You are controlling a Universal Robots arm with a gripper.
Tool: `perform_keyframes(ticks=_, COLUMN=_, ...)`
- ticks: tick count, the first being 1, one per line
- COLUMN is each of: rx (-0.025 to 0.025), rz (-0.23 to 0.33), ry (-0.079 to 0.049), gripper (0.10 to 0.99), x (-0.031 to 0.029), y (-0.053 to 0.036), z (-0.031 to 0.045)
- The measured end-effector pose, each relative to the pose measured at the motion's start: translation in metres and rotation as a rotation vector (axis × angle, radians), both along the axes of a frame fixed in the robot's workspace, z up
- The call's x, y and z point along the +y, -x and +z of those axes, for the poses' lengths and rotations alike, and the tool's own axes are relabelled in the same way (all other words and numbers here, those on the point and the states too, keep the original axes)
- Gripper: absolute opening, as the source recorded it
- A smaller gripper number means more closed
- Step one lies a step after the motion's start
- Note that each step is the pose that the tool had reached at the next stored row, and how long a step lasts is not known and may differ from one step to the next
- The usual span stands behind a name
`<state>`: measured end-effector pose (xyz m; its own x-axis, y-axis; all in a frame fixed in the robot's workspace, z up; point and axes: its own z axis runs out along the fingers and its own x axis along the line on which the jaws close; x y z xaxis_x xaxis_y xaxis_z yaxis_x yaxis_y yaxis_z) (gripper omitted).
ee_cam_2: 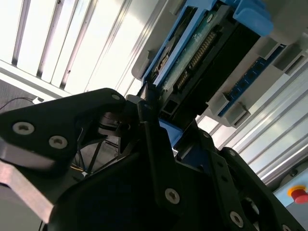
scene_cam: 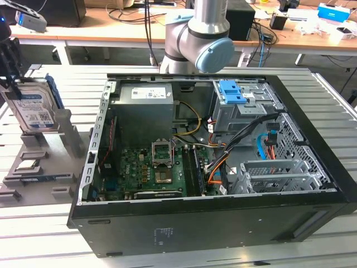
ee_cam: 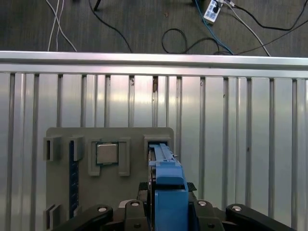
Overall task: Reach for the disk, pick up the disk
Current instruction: 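Pick up the disk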
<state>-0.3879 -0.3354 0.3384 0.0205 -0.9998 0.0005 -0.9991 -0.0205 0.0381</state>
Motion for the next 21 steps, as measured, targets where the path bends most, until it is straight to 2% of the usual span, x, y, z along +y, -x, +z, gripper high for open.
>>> perform_keyframes(ticks=14, rx=0.0001, rz=0.000, ry=0.000, gripper=0.365, x=0.0006, y=-0.0005, z=0.0293)
perform_keyframes(ticks=21, rx=0.0001, rz=0.000, ry=0.000, gripper=0.365, x=0.0008, y=-0.0009, z=0.0508)
